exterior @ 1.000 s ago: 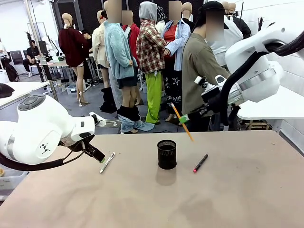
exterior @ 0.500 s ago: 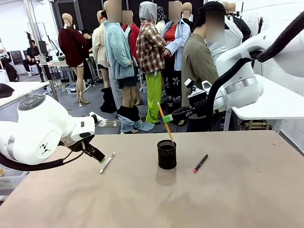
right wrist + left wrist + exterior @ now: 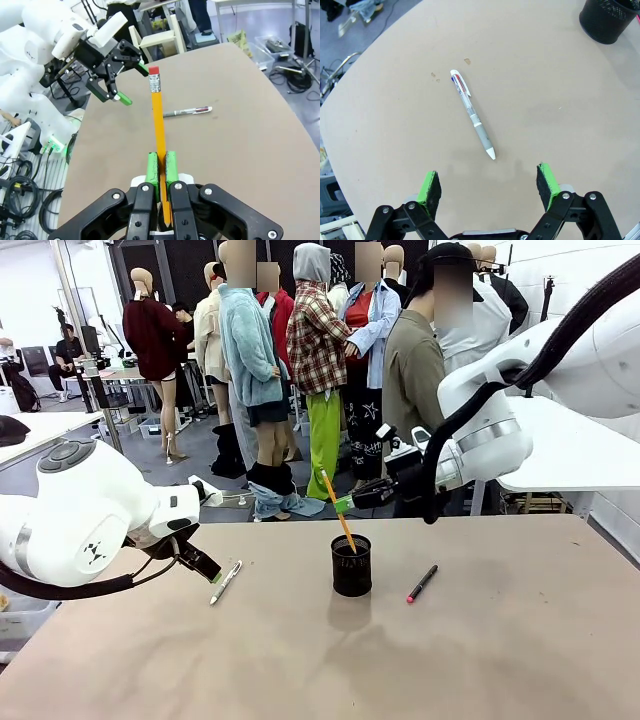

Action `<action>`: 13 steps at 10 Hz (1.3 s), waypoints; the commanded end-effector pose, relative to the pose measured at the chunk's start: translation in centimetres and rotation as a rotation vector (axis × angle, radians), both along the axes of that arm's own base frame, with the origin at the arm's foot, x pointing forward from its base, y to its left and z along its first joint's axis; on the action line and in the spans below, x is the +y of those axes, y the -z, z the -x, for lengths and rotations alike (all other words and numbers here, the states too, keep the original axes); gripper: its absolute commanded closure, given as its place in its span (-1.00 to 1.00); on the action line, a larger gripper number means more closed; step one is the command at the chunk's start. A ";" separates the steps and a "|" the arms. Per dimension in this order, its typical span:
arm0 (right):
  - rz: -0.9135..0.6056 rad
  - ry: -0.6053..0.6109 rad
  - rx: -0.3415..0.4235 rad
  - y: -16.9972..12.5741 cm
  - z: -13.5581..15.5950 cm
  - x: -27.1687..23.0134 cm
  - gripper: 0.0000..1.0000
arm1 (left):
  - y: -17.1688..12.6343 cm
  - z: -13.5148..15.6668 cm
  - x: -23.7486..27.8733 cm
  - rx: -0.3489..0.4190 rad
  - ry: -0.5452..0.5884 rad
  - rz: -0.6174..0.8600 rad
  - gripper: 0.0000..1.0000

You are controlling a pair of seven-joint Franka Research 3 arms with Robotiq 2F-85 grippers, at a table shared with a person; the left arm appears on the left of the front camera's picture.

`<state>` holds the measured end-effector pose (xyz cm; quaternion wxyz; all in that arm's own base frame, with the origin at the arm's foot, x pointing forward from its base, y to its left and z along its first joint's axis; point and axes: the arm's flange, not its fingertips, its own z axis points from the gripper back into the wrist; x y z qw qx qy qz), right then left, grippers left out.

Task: Place the pens into the pen holder.
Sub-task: Pick up a writing instrument from the table and place it into the Pen holder.

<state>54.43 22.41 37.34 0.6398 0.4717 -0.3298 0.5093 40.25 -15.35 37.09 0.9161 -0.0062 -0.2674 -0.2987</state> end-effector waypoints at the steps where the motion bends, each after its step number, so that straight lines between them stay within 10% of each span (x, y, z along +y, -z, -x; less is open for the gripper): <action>1: -0.001 0.031 -0.048 1.0 -0.1 0.3 1.00 | 0.0 0.0 0.2 0.000 -0.005 0.004 -1.00; 6: 0.071 0.109 -0.082 3.1 0.4 0.4 0.96 | 0.0 0.0 0.2 0.000 -0.005 0.004 -1.00; 10: 0.085 0.154 -0.077 3.7 1.4 -0.2 -0.33 | 0.0 0.0 0.2 0.000 -0.005 0.004 -1.00; 13: 0.120 0.264 -0.065 2.3 2.5 -4.0 -0.33 | 0.0 0.0 0.2 0.000 -0.005 0.004 -1.00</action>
